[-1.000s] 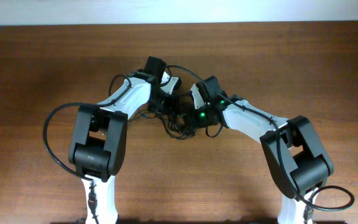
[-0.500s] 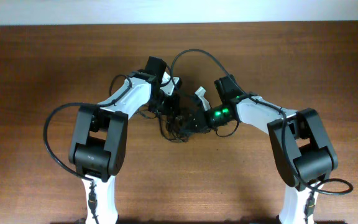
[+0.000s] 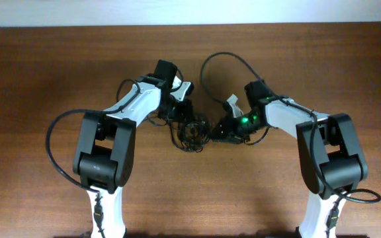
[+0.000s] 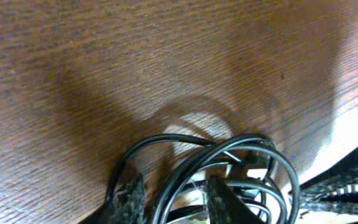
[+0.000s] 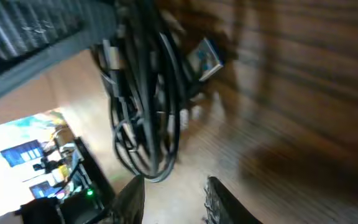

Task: Untangle cables

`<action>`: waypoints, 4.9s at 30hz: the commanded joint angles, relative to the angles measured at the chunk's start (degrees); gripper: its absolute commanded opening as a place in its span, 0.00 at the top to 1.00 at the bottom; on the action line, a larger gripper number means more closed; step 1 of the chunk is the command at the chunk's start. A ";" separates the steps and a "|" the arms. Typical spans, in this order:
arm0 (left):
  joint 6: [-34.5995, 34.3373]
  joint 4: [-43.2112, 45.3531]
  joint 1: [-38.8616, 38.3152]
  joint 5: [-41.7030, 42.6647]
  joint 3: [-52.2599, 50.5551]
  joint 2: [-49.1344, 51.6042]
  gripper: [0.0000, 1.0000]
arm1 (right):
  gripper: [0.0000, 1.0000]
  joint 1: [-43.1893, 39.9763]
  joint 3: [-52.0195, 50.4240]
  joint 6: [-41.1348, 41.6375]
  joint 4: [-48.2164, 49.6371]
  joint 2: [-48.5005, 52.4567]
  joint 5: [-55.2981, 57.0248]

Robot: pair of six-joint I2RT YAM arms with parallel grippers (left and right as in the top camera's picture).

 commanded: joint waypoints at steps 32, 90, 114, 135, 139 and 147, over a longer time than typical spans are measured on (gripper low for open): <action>-3.93 0.46 -1.20 -9.88 -0.39 -3.02 0.41 | 0.80 10.64 21.29 20.81 -29.03 0.52 20.50; -9.42 -1.25 -0.81 -11.82 -0.17 -0.26 0.98 | 0.51 6.93 16.87 16.55 1.29 0.52 9.14; -9.42 -1.05 -0.81 -11.80 -0.17 -0.26 0.97 | 0.74 5.99 -0.52 19.65 15.34 0.52 -5.75; -9.42 -0.85 -0.74 -11.80 -0.15 -0.26 1.00 | 0.96 3.61 -0.52 18.36 9.55 -11.15 5.42; -7.54 -1.70 1.84 -6.69 -0.04 -2.97 1.00 | 0.96 3.61 0.68 10.16 -1.62 -13.29 7.74; 2.40 -1.88 8.07 12.39 -0.52 -5.95 0.92 | 0.96 3.91 16.41 1.77 -26.69 -13.00 13.00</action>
